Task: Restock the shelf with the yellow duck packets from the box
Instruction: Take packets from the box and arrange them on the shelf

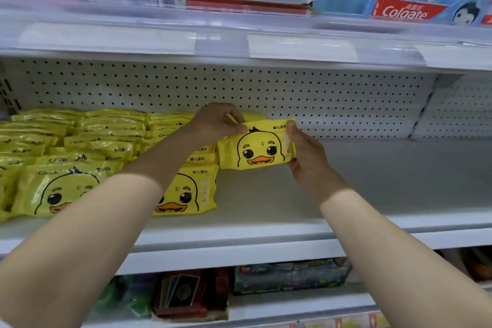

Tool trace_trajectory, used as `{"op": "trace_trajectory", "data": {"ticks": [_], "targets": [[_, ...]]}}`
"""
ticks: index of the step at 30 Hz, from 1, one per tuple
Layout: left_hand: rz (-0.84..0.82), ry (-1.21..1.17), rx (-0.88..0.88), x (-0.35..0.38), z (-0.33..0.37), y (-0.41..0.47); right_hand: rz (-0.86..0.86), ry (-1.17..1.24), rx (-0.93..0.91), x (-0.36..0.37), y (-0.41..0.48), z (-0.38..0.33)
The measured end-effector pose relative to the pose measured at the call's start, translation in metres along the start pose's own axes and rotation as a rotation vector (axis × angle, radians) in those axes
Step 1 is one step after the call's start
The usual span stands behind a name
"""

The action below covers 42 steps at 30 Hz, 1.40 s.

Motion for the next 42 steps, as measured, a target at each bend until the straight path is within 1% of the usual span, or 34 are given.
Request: {"op": "trace_trajectory", "data": {"ticks": [1,3,6,9,16,19,22,26,31,34,40,42], "targets": [[-0.034,0.123,0.02,0.0,0.005,0.003,0.01,-0.019,-0.007,0.0,0.002,0.0],[-0.113,0.268,0.029,0.004,0.014,0.005,0.022,-0.049,-0.022,0.002,0.006,0.001],[-0.126,0.426,0.088,0.013,0.024,0.015,0.038,-0.076,-0.041,0.005,0.012,0.003],[-0.095,0.476,0.124,0.016,0.028,0.03,0.044,-0.177,-0.081,0.002,0.021,0.002],[-0.142,0.608,0.063,0.034,0.009,0.058,0.017,-0.413,-0.158,-0.012,0.038,0.006],[-0.172,0.634,0.047,0.04,0.001,0.063,0.02,-0.452,-0.162,-0.015,0.042,0.012],[-0.2,0.719,0.06,0.043,0.004,0.061,0.035,-0.469,-0.151,-0.018,0.045,0.018],[-0.145,0.828,0.079,0.046,0.005,0.055,0.05,-0.478,-0.141,-0.021,0.046,0.023],[-0.023,0.838,0.045,0.048,0.003,0.045,0.017,-0.55,-0.16,-0.021,0.041,0.022],[0.041,0.835,0.035,0.048,0.005,0.034,-0.052,-0.615,-0.189,-0.018,0.033,0.016],[0.152,0.666,0.018,0.042,0.02,-0.007,-0.242,-0.654,-0.226,-0.011,0.003,-0.007],[0.183,0.615,-0.004,0.036,0.025,-0.024,-0.295,-0.704,-0.229,-0.01,-0.009,-0.014]]}}
Point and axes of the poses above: each hand's wrist, its own y-axis towards the middle knuckle, its own x-axis out of the palm, z = x × y, the point moved 2 cm from there along y, towards the middle knuckle, and after that the axes turned 15 degrees about -x, right-handed, at the moved point
